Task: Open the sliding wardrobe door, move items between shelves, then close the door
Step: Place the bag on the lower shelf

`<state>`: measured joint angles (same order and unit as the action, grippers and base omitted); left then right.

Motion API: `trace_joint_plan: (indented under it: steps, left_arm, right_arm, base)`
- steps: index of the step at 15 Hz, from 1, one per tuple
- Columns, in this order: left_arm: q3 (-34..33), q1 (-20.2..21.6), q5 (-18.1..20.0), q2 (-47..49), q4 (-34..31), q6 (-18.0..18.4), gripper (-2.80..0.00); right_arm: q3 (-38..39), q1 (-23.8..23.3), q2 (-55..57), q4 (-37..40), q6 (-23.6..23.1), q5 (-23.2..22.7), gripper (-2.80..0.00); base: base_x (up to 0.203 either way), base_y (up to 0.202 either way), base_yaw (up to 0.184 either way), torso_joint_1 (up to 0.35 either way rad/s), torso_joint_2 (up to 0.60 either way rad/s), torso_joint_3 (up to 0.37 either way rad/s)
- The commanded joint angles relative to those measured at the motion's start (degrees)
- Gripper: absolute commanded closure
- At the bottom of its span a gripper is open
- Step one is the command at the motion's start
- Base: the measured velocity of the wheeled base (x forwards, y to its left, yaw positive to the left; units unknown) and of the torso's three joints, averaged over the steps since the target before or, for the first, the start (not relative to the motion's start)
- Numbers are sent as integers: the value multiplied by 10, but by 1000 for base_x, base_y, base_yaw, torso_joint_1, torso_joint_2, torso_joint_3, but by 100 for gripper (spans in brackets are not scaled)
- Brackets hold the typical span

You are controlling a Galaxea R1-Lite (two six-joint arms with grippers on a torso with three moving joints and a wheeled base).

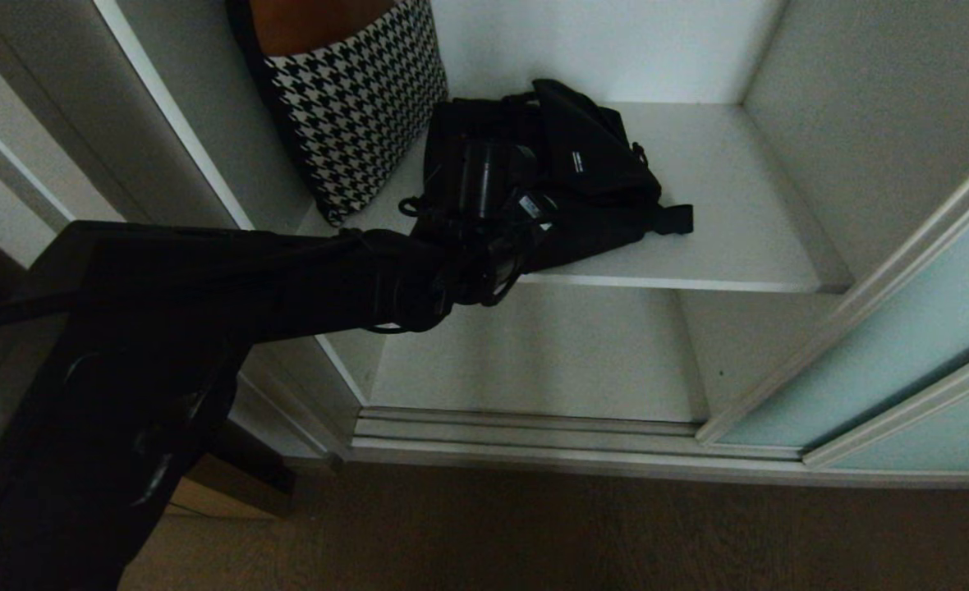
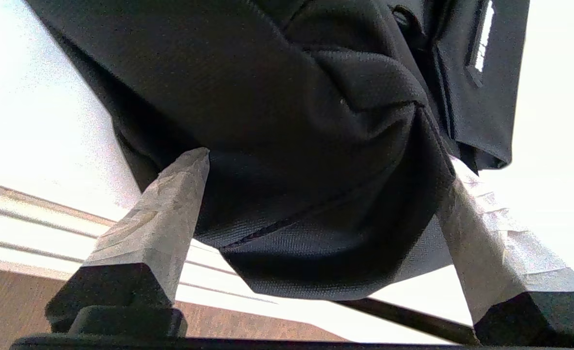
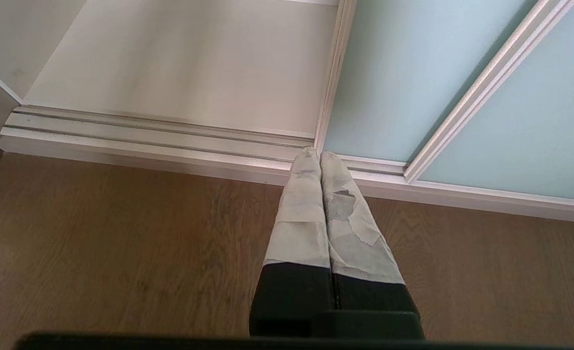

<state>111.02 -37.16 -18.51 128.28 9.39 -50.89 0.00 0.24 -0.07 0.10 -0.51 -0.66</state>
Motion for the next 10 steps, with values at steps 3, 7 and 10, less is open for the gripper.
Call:
trace_joint_plan:
  steps: [3, 7, 10]
  left_arm:
    - [0, 23, 21, 15, 11, 12, 0]
    - [0, 26, 27, 40, 50, 36, 0]
    - [0, 26, 31, 40, 71, 47, 0]
  right_arm:
    - [1, 0, 0, 0, 0, 0, 0]
    - [1, 0, -1, 0, 0, 0, 0]
    - [1, 0, -1, 0, 0, 0, 0]
  base:
    - [0, 0, 0, 0, 0, 0]
    - [0, 0, 0, 0, 0, 0]
    - [0, 0, 0, 0, 0, 0]
